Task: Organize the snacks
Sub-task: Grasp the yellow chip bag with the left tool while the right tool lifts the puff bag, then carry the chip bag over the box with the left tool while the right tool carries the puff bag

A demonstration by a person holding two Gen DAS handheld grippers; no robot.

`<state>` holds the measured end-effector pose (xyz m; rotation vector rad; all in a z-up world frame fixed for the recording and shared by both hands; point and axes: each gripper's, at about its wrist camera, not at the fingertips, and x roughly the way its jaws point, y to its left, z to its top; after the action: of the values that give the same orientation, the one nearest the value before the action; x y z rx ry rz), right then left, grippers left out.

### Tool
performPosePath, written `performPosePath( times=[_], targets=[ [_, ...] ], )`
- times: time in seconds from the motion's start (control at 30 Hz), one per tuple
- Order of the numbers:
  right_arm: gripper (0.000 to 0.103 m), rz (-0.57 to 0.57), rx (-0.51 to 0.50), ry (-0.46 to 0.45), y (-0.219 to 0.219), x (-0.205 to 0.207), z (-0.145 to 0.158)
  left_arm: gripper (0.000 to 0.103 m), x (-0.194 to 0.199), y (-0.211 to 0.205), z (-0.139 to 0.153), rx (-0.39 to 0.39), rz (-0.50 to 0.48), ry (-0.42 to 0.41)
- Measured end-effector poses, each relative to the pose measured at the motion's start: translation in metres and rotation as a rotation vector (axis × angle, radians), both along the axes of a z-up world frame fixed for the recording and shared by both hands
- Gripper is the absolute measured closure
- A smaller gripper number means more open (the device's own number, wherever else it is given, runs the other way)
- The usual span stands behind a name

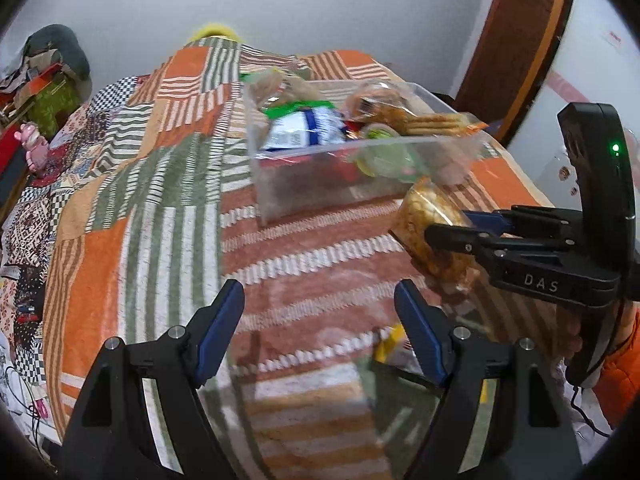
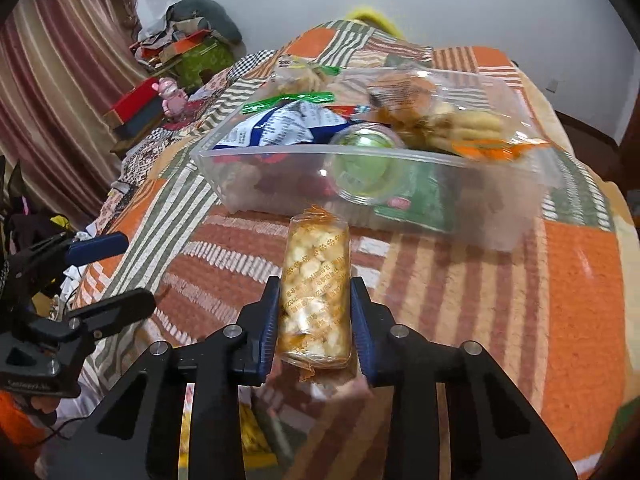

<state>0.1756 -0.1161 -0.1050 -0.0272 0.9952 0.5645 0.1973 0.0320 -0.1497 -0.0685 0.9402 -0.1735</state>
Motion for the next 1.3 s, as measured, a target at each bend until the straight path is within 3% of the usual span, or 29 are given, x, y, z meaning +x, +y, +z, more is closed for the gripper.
performPosePath(
  times=[0.27, 0.47, 0.57, 0.73, 0.93, 1.07, 1.17, 1.3],
  targets=[
    [0.073, -0.047, -0.009, -0.031, -0.042, -0.032, 0.014, 0.021, -0.015, -0.033, -0.005, -0.024, -0.053, 0.034],
    [0.073, -0.059, -0.016, -0.03, -0.061, -0.052, 0.014, 0.021, -0.016, -0.052, -0.024, 0.008, -0.07, 0.077],
    [0.073, -0.056, -0.016, -0.027, -0.062, -0.055, 0.013, 0.022, -0.017, -0.053, -0.032, -0.03, -0.064, 0.095],
    [0.071, -0.054, -0.035, -0.045, -0.056, -0.059, 0.01, 0.039, -0.013, -0.054, -0.039, -0.092, -0.066, 0.117],
    [0.07, -0.043, -0.071, -0.064, -0.046, -0.061, 0.007, 0.049, -0.013, -0.051, -0.038, -0.12, -0.055, 0.104],
    [0.07, -0.04, -0.086, -0.064, -0.043, -0.061, 0.005, 0.063, -0.012, -0.044, -0.033, -0.158, -0.036, 0.097],
    [0.071, -0.047, -0.082, -0.065, -0.044, -0.059, 0.005, 0.073, -0.012, -0.041, -0.026, -0.159, -0.025, 0.078],
    [0.073, -0.061, -0.077, -0.074, -0.045, -0.057, 0.009, 0.077, -0.012, -0.039, -0.015, -0.141, -0.025, 0.052]
  ],
)
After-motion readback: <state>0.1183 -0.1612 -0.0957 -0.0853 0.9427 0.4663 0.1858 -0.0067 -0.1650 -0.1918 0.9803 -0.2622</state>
